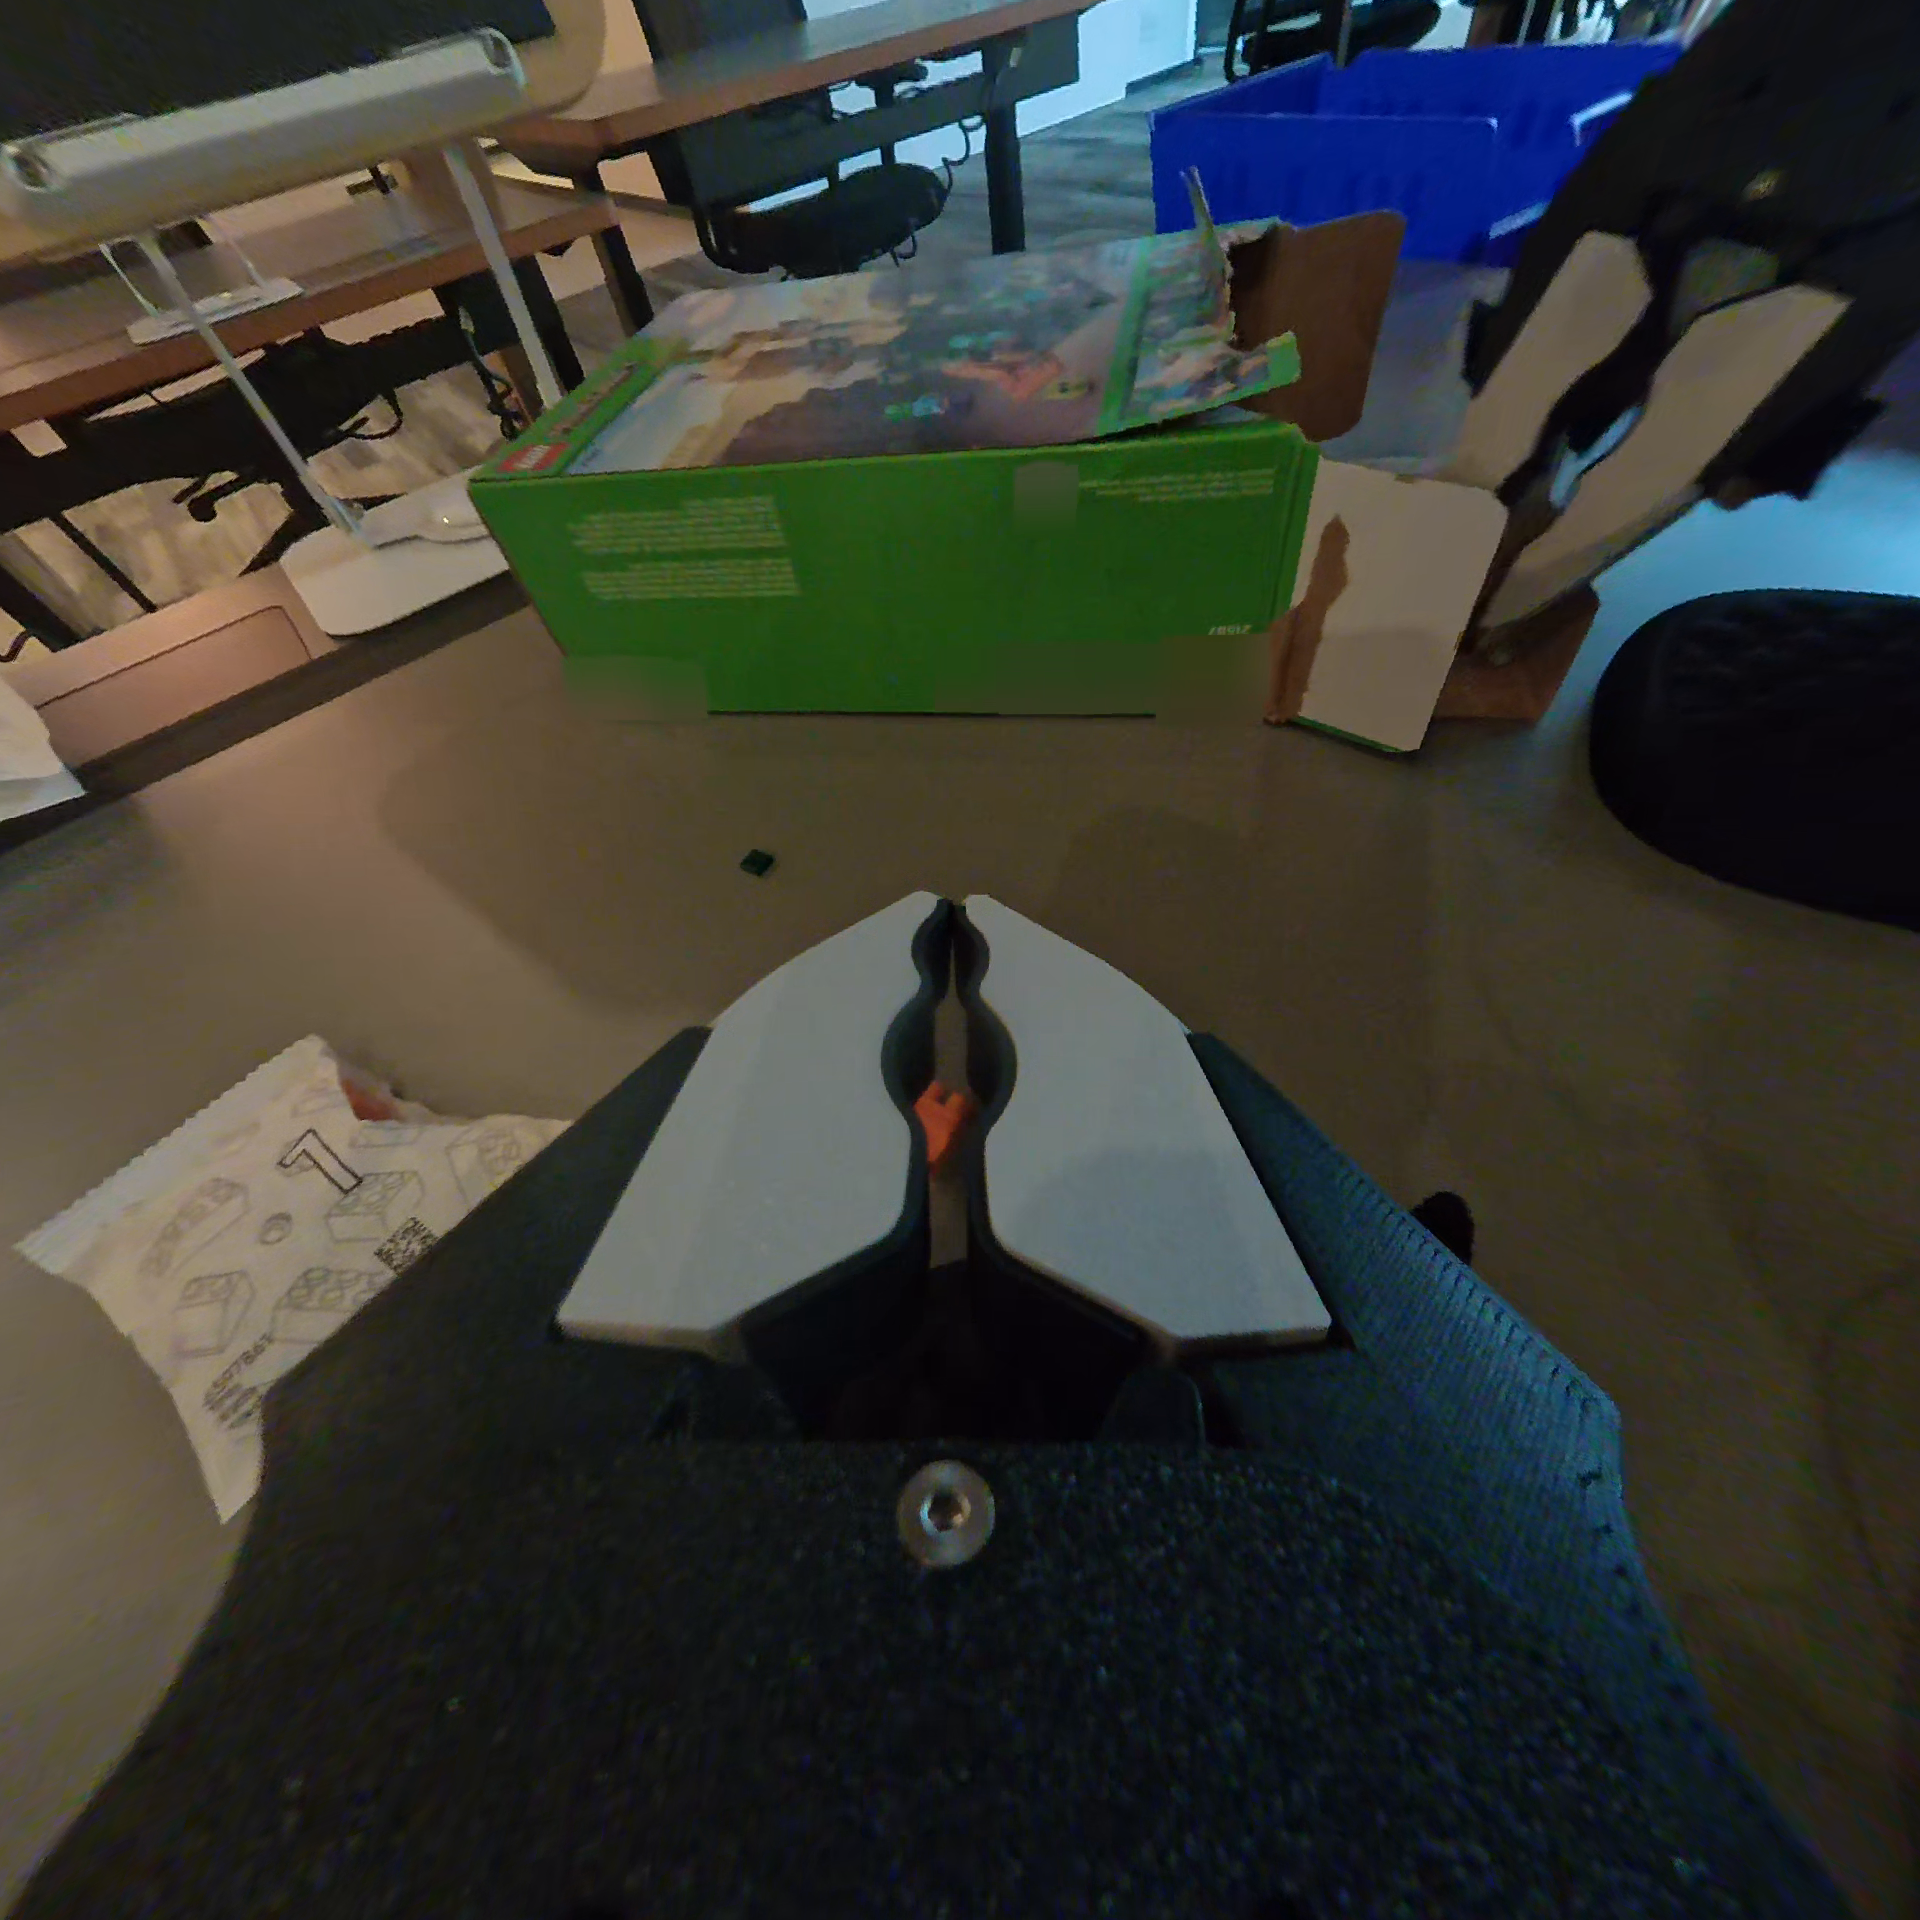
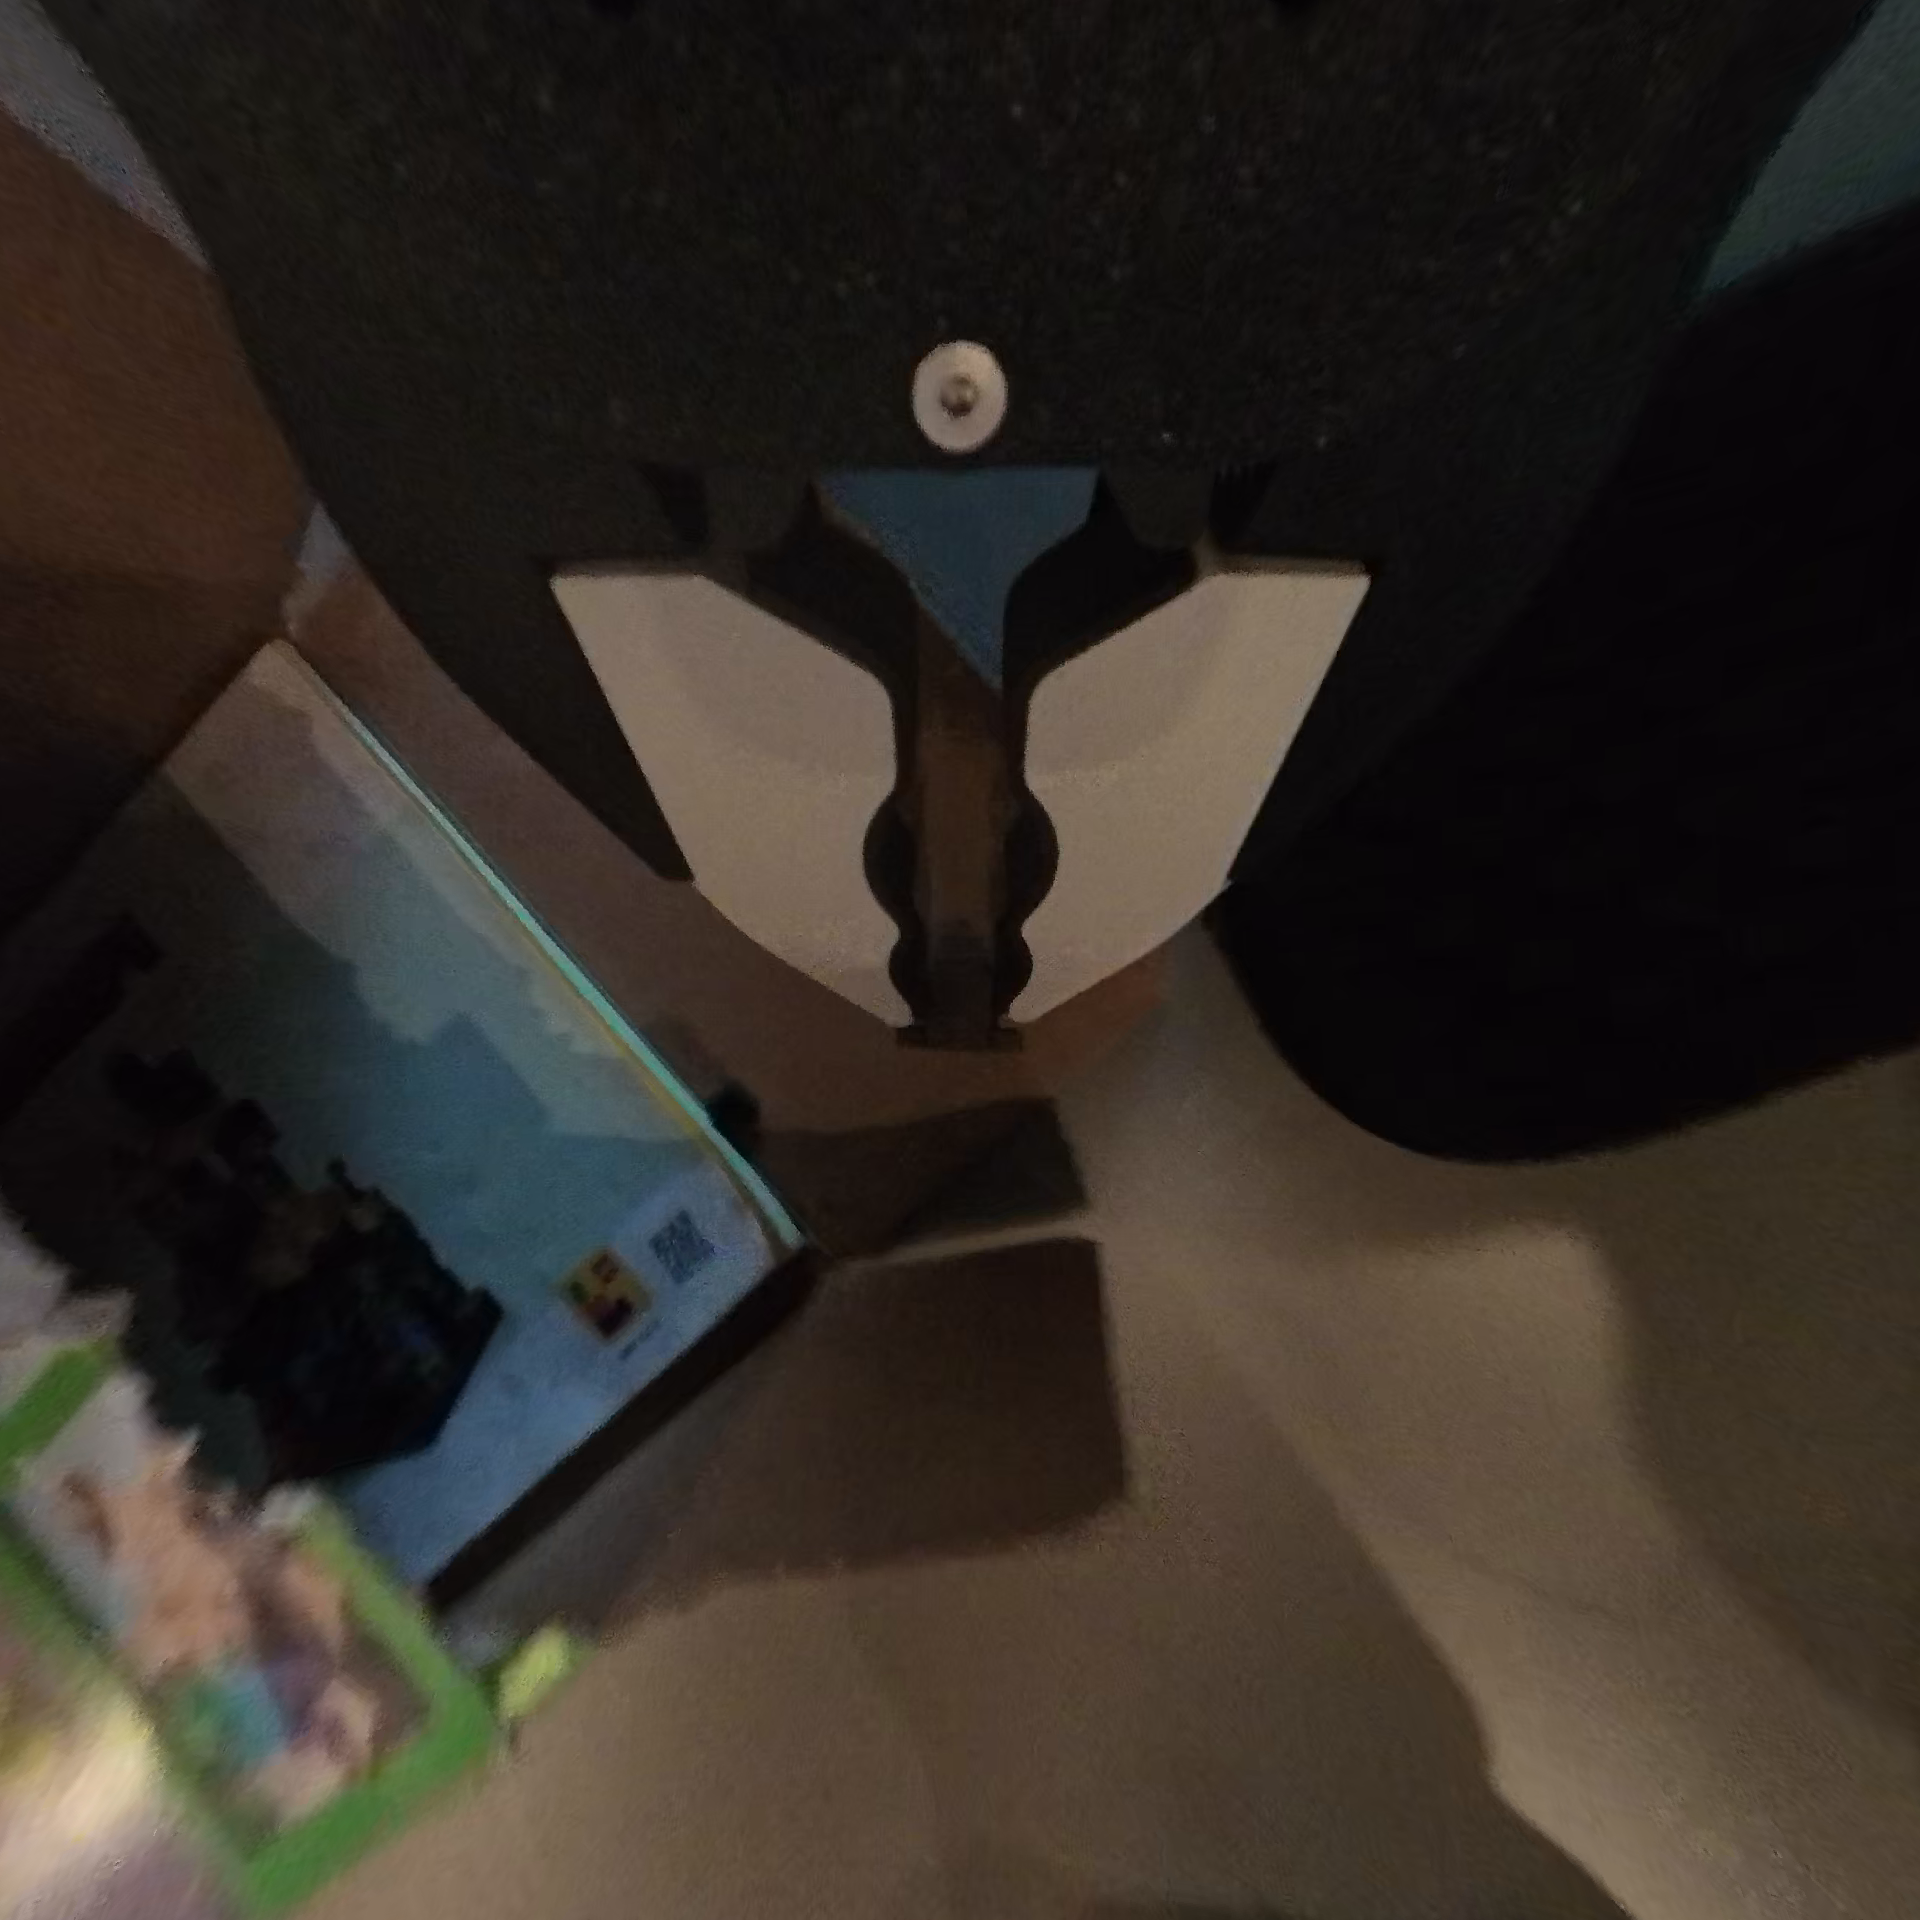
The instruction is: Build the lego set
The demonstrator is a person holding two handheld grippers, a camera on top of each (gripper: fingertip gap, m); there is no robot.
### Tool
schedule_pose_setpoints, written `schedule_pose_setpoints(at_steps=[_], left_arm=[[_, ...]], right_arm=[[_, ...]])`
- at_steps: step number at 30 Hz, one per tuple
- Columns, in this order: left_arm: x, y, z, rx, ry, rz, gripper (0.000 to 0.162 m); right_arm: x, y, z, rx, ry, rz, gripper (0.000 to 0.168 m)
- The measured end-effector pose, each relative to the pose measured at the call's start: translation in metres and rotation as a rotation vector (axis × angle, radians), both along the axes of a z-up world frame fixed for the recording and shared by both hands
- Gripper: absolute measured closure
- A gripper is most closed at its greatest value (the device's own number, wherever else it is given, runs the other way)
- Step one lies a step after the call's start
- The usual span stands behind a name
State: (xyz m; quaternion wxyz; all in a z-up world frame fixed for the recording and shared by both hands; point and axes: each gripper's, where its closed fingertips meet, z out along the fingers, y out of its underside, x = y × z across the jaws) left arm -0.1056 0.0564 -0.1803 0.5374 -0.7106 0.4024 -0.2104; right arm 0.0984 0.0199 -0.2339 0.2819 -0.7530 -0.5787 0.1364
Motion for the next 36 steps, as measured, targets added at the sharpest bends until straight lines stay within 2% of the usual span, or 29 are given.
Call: schedule_pose_setpoints(at_steps=[6, 10, 14, 21, 31, 36], left_arm=[[-0.008, 0.002, 0.003, 0.006, -0.003, 0.033, 0.162], [-0.022, 0.005, 0.009, 0.029, -0.003, 0.085, 0.162], [-0.050, 0.008, 0.012, 0.055, 0.004, 0.150, 0.162], [-0.098, 0.017, 0.013, 0.090, 0.057, 0.254, 0.162], [-0.118, 0.021, 0.019, 0.089, 0.028, 0.285, 0.162], [-0.121, 0.022, 0.020, 0.095, 0.028, 0.293, 0.162]], right_arm=[[-0.059, -0.027, 0.069, 0.095, 0.160, 0.067, 0.156], [-0.127, -0.014, 0.092, 0.155, 0.223, 0.040, 0.156], [-0.189, 0.032, 0.081, 0.162, 0.204, -0.027, 0.156], [-0.269, 0.101, 0.024, 0.132, 0.075, -0.091, 0.156], [-0.320, 0.139, -0.015, 0.163, -0.014, -0.085, 0.156], [-0.351, 0.157, -0.017, 0.166, -0.017, -0.061, 0.156]])
